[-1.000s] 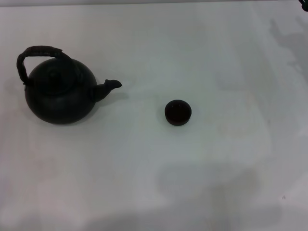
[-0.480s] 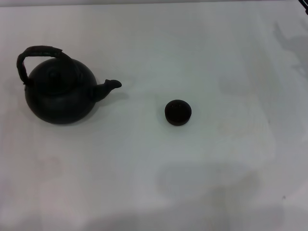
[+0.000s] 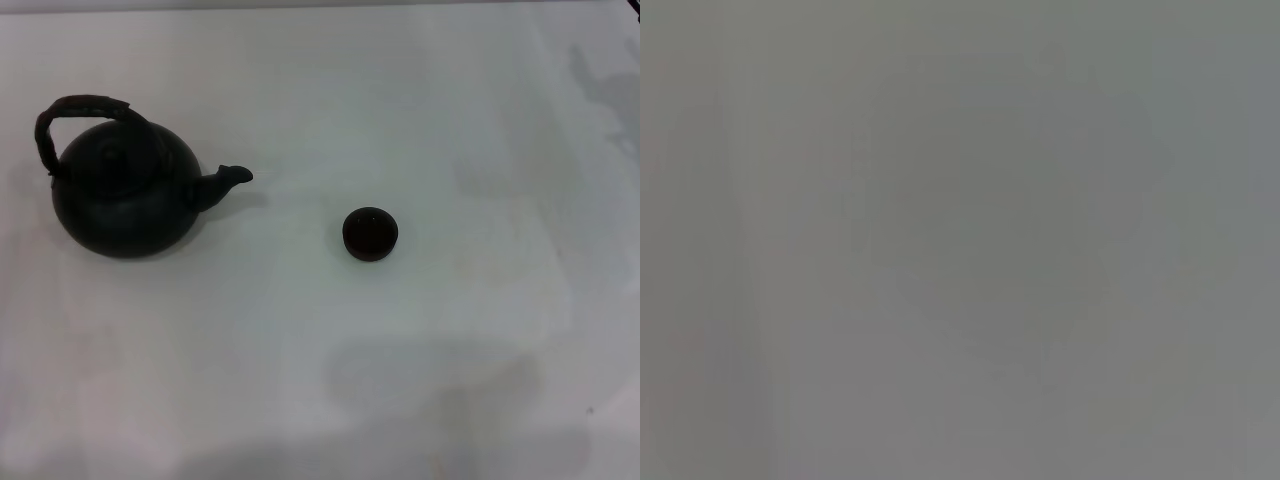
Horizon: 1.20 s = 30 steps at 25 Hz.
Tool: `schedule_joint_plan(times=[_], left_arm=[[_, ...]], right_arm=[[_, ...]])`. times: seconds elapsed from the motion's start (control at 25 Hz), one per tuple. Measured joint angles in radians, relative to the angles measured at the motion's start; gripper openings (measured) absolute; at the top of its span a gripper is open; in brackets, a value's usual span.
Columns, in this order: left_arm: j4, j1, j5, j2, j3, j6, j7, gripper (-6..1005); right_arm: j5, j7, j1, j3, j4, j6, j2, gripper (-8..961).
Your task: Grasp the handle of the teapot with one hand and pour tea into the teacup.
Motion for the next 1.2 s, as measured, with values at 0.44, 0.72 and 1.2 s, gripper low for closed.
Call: schedule_joint_plan(times=[0.44,0.72,1.2], left_arm=[[0.004,-0.040,-0.010,0.004,-0.002,-0.016,-0.009,892],[0.030,-0.070,-0.018,0.007,-0.002,-0.032,-0.011,892],[0.050,-0.082,-0.019,0.008,-0.002,-0.048,-0.013,893]], right_arm=[[0.000,-0.017,0.028,0.000,-0.005,0.028,0.000,856],[0.003,-0.020,0.045,0.009,-0.009,0.030,-0.001,856],[0.016,-0.019,0.054,0.008,-0.002,0.028,0.002,856]])
